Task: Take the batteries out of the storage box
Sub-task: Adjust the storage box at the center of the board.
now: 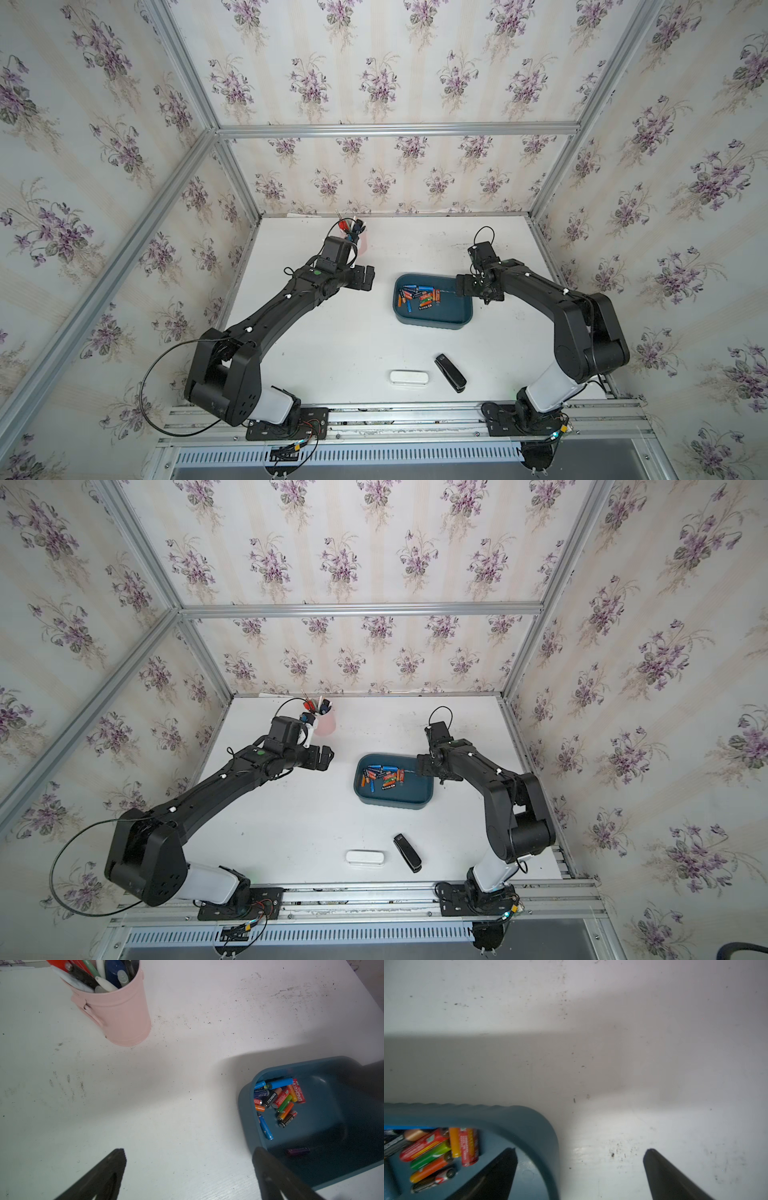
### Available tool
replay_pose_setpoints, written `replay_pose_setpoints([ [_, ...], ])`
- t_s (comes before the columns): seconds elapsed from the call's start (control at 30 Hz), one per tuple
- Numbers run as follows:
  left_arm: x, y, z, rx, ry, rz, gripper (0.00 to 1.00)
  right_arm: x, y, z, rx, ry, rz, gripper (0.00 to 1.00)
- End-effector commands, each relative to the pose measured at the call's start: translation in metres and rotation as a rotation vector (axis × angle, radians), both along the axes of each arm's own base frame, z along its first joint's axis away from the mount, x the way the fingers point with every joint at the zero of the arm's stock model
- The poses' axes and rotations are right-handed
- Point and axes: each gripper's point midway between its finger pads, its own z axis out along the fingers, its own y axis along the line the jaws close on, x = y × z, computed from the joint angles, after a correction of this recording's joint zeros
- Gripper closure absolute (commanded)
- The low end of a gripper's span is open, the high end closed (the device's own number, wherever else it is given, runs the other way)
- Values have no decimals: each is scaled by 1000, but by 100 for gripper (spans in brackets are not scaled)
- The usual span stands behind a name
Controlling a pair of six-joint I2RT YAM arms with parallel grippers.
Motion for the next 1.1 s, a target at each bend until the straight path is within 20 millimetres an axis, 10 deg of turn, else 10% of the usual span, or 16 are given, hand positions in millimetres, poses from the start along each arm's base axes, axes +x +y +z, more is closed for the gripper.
replay_pose_setpoints([
  [0.0,1,-4,2,-4,4,-13,0,1,-18,-4,-117,25,-19,0],
  [0.5,8,-23,-12,62,48,-63,0,89,0,5,-186,-42,80,0],
  [0.8,13,-31,-15,66,66,-79,0,153,49,8,-118,-83,200,0],
  [1.07,13,-35,-15,57,82,-89,0,152,40,55,-151,-154,87,0],
])
